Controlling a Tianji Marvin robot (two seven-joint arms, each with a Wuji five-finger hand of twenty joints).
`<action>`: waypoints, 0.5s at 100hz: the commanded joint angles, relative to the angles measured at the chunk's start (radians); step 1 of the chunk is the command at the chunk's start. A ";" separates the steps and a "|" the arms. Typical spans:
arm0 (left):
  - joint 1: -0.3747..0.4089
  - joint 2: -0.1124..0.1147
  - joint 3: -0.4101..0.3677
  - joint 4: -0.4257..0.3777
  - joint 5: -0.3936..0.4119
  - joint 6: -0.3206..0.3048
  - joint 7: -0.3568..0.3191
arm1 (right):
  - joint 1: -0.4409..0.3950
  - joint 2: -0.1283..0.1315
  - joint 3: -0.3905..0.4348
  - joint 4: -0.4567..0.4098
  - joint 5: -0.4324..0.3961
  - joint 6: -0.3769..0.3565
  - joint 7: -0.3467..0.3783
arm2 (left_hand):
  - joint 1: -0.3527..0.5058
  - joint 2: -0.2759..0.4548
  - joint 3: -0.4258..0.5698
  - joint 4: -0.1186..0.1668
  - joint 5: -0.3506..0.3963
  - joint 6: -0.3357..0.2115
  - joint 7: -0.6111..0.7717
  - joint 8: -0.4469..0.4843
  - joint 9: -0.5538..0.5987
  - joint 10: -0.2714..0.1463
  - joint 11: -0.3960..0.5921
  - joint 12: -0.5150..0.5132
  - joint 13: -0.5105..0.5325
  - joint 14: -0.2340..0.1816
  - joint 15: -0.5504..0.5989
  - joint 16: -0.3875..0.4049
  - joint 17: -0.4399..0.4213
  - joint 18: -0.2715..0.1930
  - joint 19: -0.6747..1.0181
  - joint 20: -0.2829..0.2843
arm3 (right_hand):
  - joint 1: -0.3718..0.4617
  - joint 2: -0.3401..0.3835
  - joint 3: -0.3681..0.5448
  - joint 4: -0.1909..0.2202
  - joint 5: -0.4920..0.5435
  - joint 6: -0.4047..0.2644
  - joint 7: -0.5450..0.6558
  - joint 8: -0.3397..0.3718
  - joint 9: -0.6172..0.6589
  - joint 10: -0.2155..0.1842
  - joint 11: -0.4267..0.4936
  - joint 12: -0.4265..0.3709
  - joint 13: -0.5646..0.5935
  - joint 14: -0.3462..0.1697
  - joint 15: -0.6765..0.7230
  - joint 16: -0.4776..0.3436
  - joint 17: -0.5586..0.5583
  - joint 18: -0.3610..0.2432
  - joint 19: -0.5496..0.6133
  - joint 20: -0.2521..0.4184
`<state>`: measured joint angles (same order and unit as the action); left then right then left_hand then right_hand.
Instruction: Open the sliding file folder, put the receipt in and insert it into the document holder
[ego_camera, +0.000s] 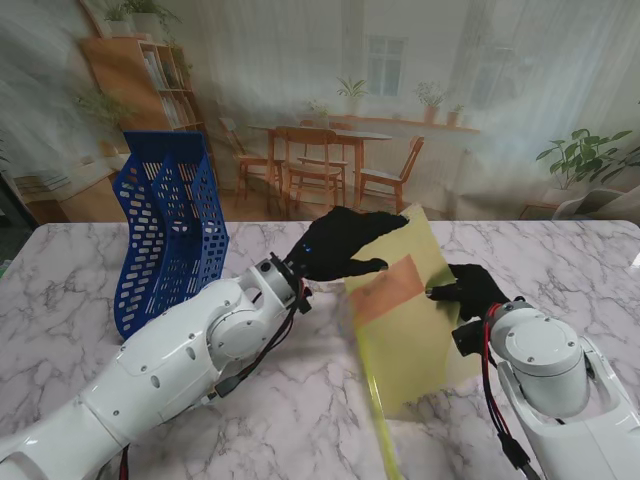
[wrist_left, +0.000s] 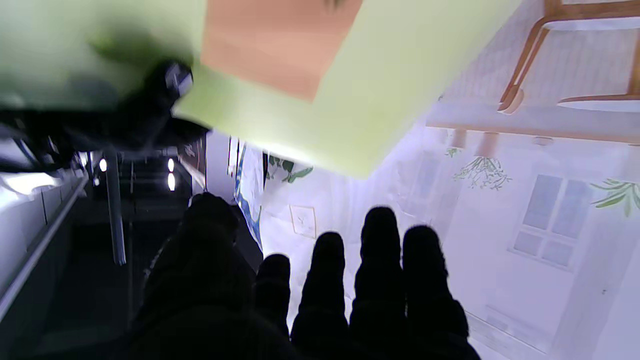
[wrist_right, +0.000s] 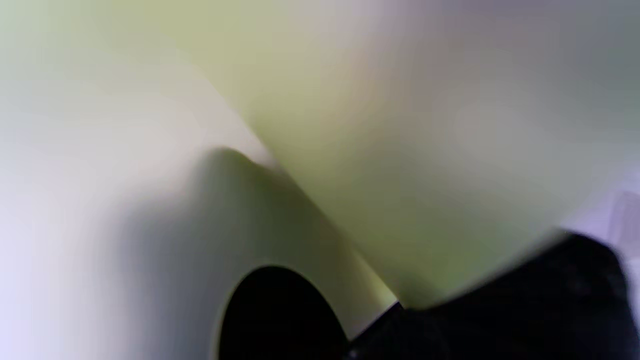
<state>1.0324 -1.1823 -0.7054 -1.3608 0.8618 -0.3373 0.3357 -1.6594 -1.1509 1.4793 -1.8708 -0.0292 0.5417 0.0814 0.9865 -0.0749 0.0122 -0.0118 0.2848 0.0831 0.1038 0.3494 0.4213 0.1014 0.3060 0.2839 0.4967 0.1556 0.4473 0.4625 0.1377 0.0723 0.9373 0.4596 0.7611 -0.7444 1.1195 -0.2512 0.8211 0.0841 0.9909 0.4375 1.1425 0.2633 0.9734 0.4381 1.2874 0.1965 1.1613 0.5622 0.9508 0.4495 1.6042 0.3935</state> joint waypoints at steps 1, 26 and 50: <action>0.010 0.036 -0.013 0.001 0.035 0.004 -0.041 | -0.005 -0.011 0.004 -0.014 0.003 -0.019 -0.013 | -0.010 0.042 -0.022 0.011 0.066 -0.004 0.066 0.048 0.078 0.019 0.028 0.030 0.076 0.038 0.069 0.064 0.061 0.027 0.113 0.059 | 0.066 0.014 0.075 -0.001 0.062 -0.193 0.109 0.052 0.054 -0.011 0.048 0.019 0.021 -0.044 0.079 0.016 0.028 0.006 0.059 -0.009; 0.092 0.073 -0.122 -0.049 0.010 0.036 -0.197 | -0.024 -0.016 0.021 -0.040 0.005 -0.104 -0.045 | -0.009 0.043 -0.024 0.001 0.428 0.049 0.371 0.187 0.461 0.055 0.192 0.176 0.342 0.128 0.324 0.243 0.392 0.041 0.537 0.189 | 0.065 0.025 0.065 -0.001 0.058 -0.209 0.103 0.065 0.052 -0.026 0.023 0.048 0.021 -0.054 0.057 0.011 0.023 -0.007 0.051 -0.013; 0.135 0.092 -0.172 -0.055 -0.141 0.080 -0.404 | -0.049 -0.017 0.052 -0.091 0.025 -0.141 -0.052 | -0.127 0.170 -0.046 -0.015 0.520 0.119 0.418 0.127 0.522 0.109 0.127 0.142 0.402 0.211 0.352 0.235 0.492 0.080 0.655 0.153 | 0.066 0.028 0.063 0.000 0.058 -0.214 0.103 0.067 0.053 -0.026 0.018 0.055 0.021 -0.055 0.055 0.012 0.023 -0.008 0.050 -0.014</action>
<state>1.1586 -1.1032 -0.8749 -1.4298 0.7075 -0.2672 -0.0362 -1.7000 -1.1660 1.5247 -1.9398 -0.0072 0.4072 0.0306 0.9036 0.0217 -0.0066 -0.0118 0.7712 0.1696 0.5152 0.4921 0.9307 0.1838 0.4742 0.4510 0.9143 0.2318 0.8151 0.7158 0.6118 0.1835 1.5290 0.6206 0.7611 -0.7444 1.1195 -0.2542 0.8214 0.0625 0.9908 0.4524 1.1535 0.2453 0.9734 0.4753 1.2874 0.1860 1.1618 0.5624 0.9509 0.4496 1.6077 0.3903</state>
